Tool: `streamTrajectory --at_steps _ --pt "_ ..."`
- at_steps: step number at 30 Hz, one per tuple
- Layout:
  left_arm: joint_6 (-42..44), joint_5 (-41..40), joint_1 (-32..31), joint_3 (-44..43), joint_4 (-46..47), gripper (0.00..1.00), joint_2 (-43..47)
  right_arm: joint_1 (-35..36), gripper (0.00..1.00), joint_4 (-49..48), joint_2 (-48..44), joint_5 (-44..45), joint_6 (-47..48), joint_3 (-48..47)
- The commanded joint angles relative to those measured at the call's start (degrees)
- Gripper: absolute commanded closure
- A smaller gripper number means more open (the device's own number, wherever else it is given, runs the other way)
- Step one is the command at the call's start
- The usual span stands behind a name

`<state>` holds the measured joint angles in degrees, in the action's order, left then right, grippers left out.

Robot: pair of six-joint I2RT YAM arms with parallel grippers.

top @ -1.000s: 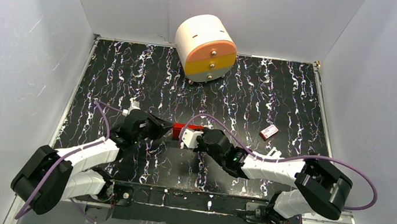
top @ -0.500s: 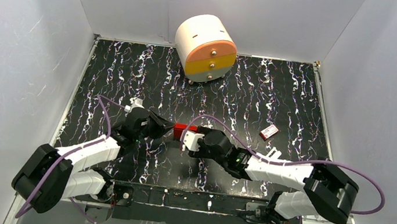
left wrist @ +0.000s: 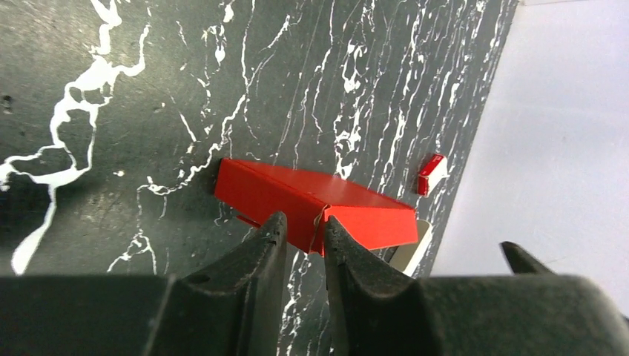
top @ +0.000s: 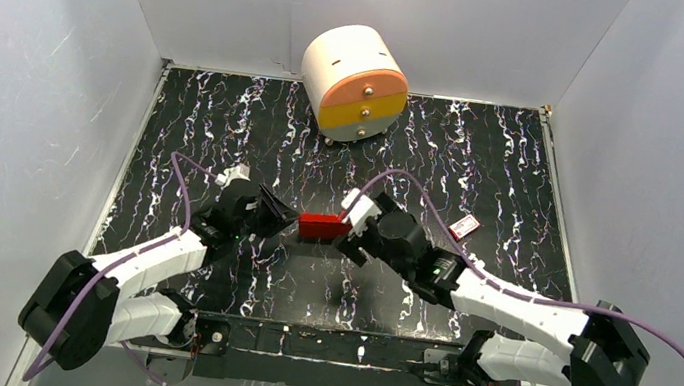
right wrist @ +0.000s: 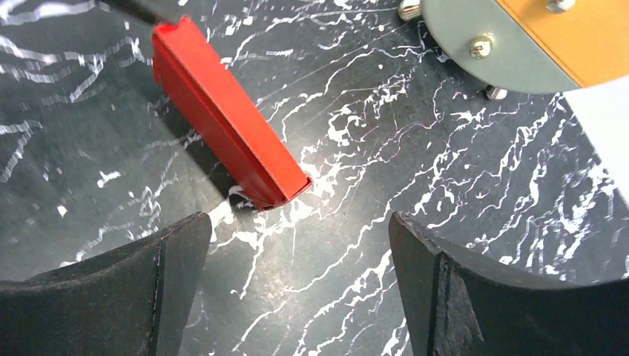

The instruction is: Fold the paper box

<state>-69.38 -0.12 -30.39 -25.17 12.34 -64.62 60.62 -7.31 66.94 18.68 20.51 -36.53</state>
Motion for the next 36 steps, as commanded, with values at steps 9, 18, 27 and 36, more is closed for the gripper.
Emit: streamTrajectory --at_steps 9,18,27,36 --pt "12.03 7.8 6.25 -5.63 -7.24 0.66 2.39 -12.27 0.01 -4.59 -5.22 -11.39 -40.64 -0.46" --pt "10.05 16.29 7.88 -5.49 -4.48 0.63 1.41 -20.26 0.04 -12.91 1.42 -19.12 -57.08 1.53" --pt "4.8 21.54 7.82 -1.27 1.76 0.57 -0.86 -23.97 0.14 -22.39 10.02 -27.18 -61.92 3.14" --pt "3.94 22.8 7.81 -0.74 3.22 0.55 -3.03 -25.52 0.23 -28.21 15.1 -31.05 -63.44 4.06"
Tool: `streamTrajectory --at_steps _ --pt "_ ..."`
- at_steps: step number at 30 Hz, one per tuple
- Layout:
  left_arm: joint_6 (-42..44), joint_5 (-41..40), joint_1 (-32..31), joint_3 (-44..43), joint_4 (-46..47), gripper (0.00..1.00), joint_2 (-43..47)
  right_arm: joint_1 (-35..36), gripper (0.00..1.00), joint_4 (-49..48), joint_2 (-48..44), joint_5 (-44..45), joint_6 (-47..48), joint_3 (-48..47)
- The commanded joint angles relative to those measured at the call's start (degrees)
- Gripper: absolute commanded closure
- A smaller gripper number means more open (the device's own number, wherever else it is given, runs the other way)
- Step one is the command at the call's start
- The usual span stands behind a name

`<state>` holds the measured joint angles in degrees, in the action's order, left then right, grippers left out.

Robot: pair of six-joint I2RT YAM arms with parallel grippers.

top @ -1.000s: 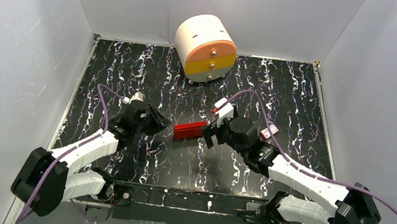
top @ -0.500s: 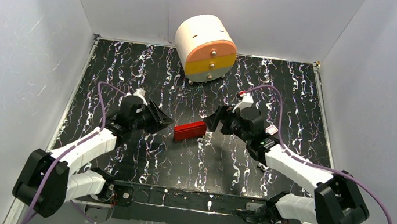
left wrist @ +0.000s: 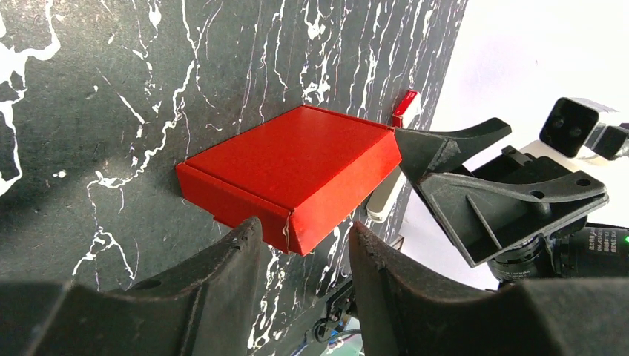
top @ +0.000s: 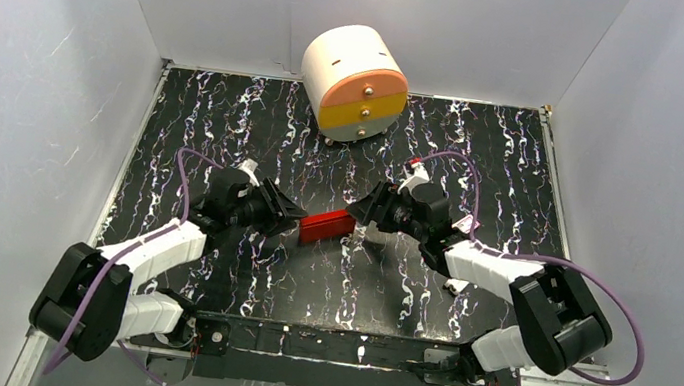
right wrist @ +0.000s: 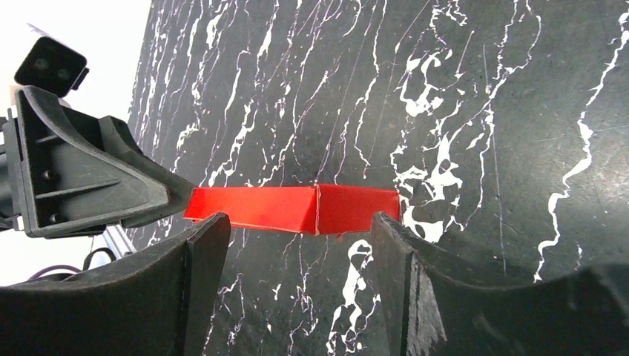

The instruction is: Fold the paper box

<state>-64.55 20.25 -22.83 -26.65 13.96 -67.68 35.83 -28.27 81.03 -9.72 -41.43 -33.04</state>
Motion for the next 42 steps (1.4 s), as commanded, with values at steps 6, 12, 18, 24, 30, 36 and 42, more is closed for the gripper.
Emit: streamTrajectory --at_steps 6,12,18,24,30,36,42 --pt "-1.69 2.72 0.29 1.42 3.59 0.55 -2.25 -1.57 0.3 -11.07 4.39 -4.86 -2.46 1.39" --pt "-1.95 3.17 0.27 1.92 4.84 0.57 -3.96 -1.86 0.45 -13.98 6.68 -6.43 -3.22 3.08" --pt "-1.99 3.48 0.26 2.6 6.23 0.61 -5.16 -1.9 0.7 -18.86 9.17 -8.49 -4.47 5.73" --pt "-1.51 3.38 0.25 4.1 7.63 0.65 -6.59 -1.89 0.83 -22.5 10.97 -9.68 -5.06 7.84" --pt "1.85 3.53 0.27 4.64 7.04 0.72 -8.44 -1.91 0.95 -23.59 14.06 -10.42 -5.25 7.7" --pt "6.0 0.87 0.21 6.77 5.72 0.82 -8.32 -1.92 1.0 -26.72 14.83 -11.82 -6.9 8.56" --pt "7.24 -0.5 0.21 5.39 6.69 0.83 -10.77 -1.99 1.0 -24.88 13.02 -11.53 -6.15 6.53"
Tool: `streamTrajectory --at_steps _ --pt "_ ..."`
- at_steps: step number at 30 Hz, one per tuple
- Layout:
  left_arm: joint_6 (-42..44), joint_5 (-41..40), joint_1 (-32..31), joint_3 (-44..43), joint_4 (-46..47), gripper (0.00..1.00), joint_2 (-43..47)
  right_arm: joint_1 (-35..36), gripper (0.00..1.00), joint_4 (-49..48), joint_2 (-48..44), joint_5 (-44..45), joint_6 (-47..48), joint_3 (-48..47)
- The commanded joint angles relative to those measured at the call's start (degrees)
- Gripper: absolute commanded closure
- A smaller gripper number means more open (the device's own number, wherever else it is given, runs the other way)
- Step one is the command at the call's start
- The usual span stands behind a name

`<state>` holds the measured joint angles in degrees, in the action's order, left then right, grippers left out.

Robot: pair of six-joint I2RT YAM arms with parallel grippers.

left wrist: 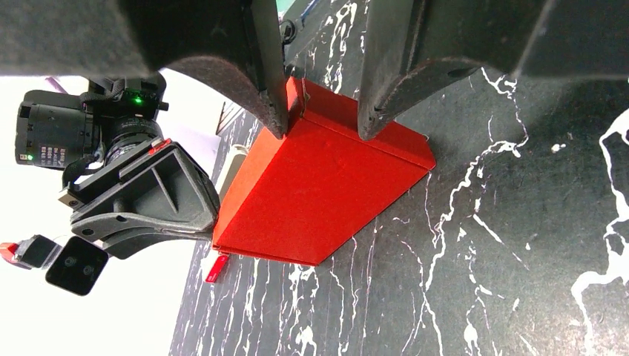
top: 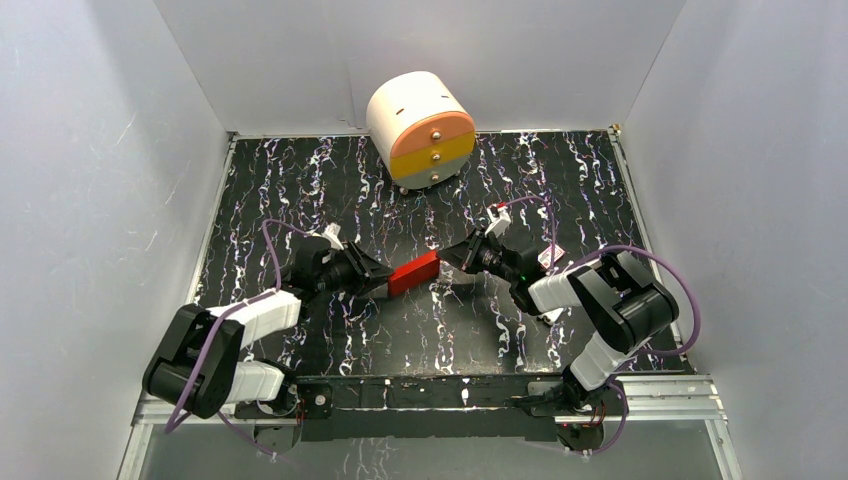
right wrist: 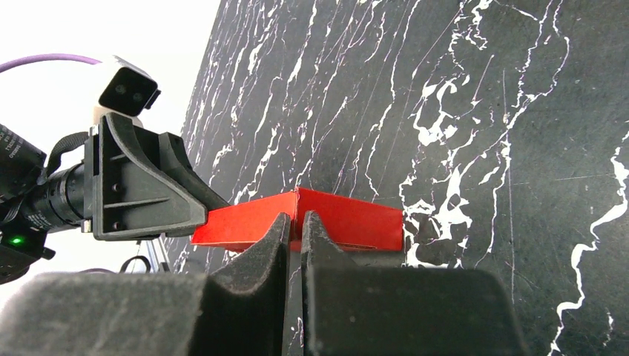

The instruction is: Fold the paper box

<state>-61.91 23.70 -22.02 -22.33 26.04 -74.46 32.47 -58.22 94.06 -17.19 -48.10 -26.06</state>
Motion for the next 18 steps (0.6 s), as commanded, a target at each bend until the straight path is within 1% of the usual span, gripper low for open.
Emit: streamTrajectory --at_steps 1,5,8,12,15,18 --pt "4.43 -3.98 -0.57 0.33 -4.97 0.83 -4.76 1.41 1.0 5.5 -0.51 -4.26 0.65 -0.98" --pt "6.35 -4.81 -0.64 -5.47 -6.28 0.79 -8.05 1.33 1.0 7.21 -3.04 -4.15 0.71 -1.08" --pt "8.0 -5.47 -0.52 -8.95 -8.17 0.75 -8.57 1.37 0.94 10.12 -5.73 -2.65 1.07 -0.92" --pt "9.69 -7.58 -0.53 -11.94 -11.62 0.69 -6.69 1.37 0.8 14.14 -9.21 0.1 2.32 -1.28" --pt "10.09 -9.08 -0.46 -13.18 -14.0 0.65 -3.98 1.06 0.66 16.64 -11.07 0.96 3.01 -2.14" --pt "9.65 -10.08 -0.32 -13.97 -16.39 0.61 -1.22 0.69 0.5 17.61 -12.48 1.57 3.19 -2.58"
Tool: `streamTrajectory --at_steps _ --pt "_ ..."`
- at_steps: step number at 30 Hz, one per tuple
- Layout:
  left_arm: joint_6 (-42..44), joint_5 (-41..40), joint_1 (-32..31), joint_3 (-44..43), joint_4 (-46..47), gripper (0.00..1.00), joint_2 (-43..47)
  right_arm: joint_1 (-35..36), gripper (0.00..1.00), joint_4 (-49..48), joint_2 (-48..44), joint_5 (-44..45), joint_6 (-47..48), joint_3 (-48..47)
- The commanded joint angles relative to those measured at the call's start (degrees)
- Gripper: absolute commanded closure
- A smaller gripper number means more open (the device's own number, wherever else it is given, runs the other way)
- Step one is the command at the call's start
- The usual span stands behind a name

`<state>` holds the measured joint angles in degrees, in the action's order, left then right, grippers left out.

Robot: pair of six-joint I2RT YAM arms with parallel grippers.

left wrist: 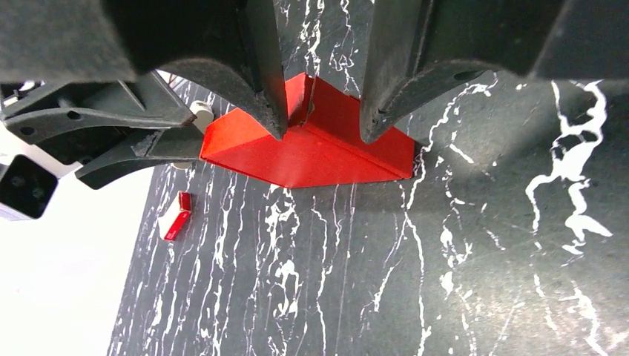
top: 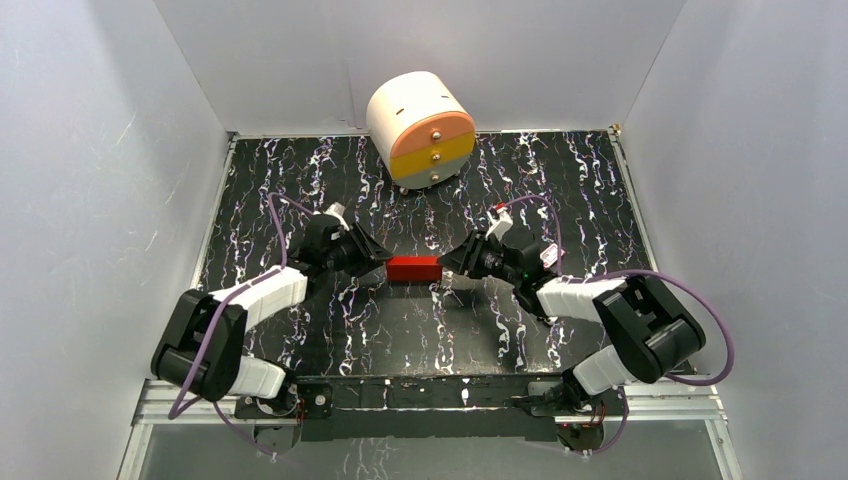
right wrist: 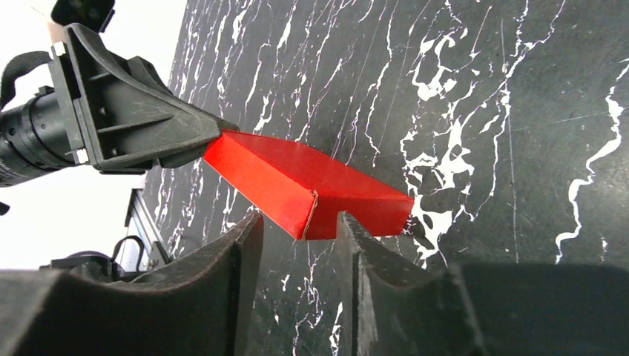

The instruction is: Fold the paper box

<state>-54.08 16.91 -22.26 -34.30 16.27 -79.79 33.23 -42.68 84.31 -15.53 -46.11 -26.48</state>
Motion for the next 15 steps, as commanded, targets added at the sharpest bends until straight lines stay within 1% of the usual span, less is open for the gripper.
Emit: streamTrajectory --at_steps 1,2,4,7,9,15 --pt "1.68 -3.53 -0.08 -2.19 -7.34 0.59 4.88 -0.16 0.45 2.22 -3.17 -0.01 1.26 -2.17" --pt "1.55 -3.6 -0.03 -2.29 -8.01 0.58 5.63 -0.27 0.42 2.43 -3.56 0.02 1.26 -2.25" --pt "1.27 -3.41 0.19 -2.3 -8.62 0.56 6.78 -0.51 0.4 2.65 -3.93 -0.23 1.11 -2.34" --pt "1.13 -2.72 0.53 -2.0 -8.95 0.55 8.07 -0.76 0.39 2.6 -3.79 -0.5 0.61 -2.43" --pt "0.98 -1.65 0.72 -1.2 -7.39 0.55 8.2 -0.8 0.39 2.38 -3.26 -0.69 0.58 -2.6" --pt "-0.43 5.05 1.36 -0.24 -2.07 0.55 4.34 -1.15 0.41 -0.66 -0.34 -2.76 -0.68 -3.11"
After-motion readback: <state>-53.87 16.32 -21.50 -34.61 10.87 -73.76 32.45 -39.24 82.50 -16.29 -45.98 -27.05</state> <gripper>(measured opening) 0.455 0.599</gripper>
